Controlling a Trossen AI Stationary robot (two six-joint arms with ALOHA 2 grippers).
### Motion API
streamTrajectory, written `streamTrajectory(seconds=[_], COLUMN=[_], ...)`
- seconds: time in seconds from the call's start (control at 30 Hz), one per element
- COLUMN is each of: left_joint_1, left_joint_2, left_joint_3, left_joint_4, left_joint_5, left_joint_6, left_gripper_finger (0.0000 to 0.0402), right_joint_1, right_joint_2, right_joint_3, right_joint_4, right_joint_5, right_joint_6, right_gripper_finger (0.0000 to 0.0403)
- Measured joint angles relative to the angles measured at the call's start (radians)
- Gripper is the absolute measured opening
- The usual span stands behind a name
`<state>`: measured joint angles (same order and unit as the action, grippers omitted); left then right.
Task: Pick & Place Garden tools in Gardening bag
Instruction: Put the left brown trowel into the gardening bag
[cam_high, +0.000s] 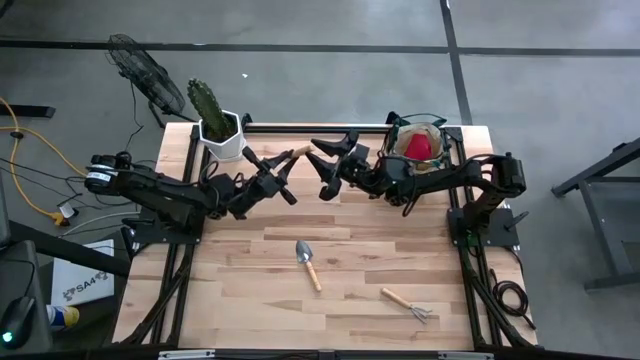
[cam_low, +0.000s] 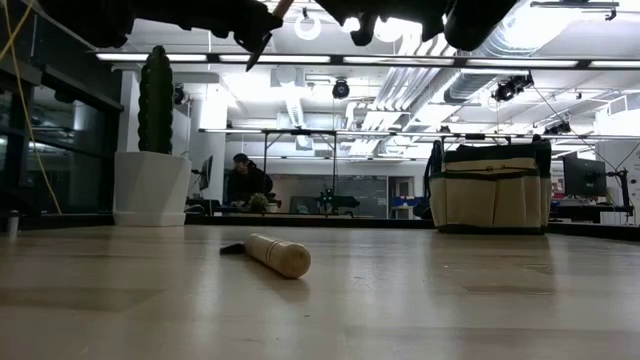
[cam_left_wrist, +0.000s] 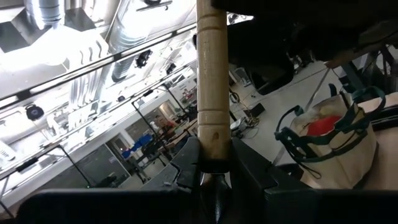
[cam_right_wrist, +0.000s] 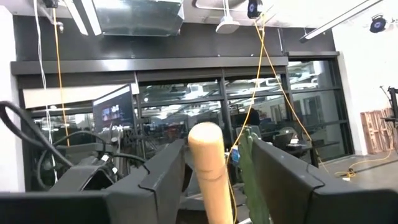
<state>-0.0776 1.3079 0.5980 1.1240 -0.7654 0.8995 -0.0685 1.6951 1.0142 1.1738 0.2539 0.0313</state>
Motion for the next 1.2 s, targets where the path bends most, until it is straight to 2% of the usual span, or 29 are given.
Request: streamTrajectory(seconds=[0.2,1.07,1.2], left_joint_1=[0.015,0.014,0.014], left_joint_2=[0.000,0.000,0.000], left_joint_3=[0.000,0.000,0.000], left_joint_4=[-0.005,-0.028,-0.036], left_joint_5=[0.019,0.077,0.077], left_joint_6=[-0.018,-0.044,-0.045], left_gripper_finger=[0.0049,0.0049,0.0049], right_joint_1=[0.000,-0.013,-0.013], right_joint_2=[0.000,0.000,0.000], right_joint_3=[0.000,0.000,0.000], right_joint_4=[-0.011,-0.011,-0.011], right_joint_5=[0.000,0.003,0.003], right_joint_6=[-0.001,0.027,0.026], right_gripper_finger=[0.0161,0.0159,0.0139])
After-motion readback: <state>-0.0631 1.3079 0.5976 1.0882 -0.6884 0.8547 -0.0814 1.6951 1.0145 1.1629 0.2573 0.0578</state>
